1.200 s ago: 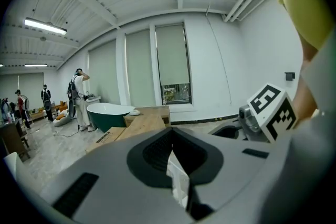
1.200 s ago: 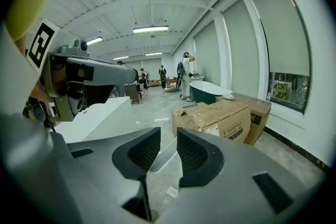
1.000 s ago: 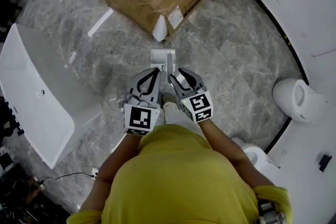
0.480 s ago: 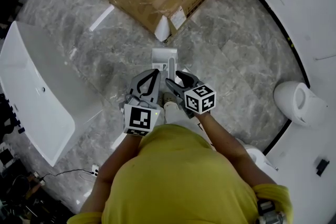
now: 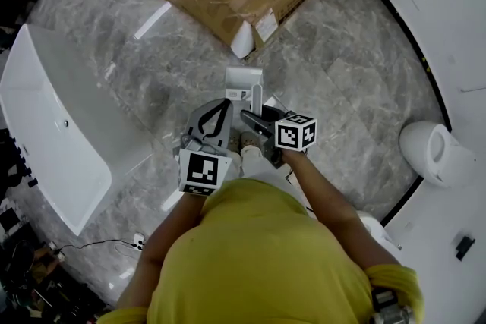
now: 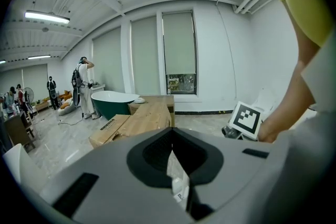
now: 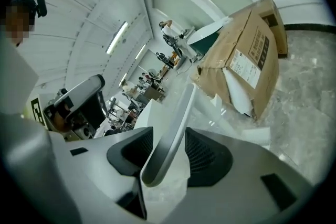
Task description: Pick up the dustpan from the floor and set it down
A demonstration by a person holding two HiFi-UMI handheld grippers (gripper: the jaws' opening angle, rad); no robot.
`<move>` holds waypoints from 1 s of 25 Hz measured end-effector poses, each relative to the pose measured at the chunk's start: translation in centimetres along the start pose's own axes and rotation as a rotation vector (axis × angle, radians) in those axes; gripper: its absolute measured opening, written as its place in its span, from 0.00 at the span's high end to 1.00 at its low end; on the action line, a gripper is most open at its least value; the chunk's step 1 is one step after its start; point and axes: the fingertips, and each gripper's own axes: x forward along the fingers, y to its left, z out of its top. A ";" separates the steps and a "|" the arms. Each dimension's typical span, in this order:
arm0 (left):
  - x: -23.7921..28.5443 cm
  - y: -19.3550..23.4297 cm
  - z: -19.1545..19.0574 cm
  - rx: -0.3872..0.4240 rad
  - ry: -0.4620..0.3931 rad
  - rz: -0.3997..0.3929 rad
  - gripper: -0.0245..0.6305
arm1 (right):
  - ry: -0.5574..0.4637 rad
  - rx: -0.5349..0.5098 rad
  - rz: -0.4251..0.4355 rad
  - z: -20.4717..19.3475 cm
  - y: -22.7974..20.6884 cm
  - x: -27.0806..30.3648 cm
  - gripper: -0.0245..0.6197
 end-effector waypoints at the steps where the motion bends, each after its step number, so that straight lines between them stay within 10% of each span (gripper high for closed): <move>1: 0.0 0.0 -0.1 -0.004 0.002 -0.002 0.96 | -0.005 0.012 0.004 0.2 -0.1 0.1 0.67; 25: -1.0 -2.6 -0.7 -0.068 -0.026 -0.015 0.96 | -0.091 0.055 0.046 1.3 6.5 -6.2 0.70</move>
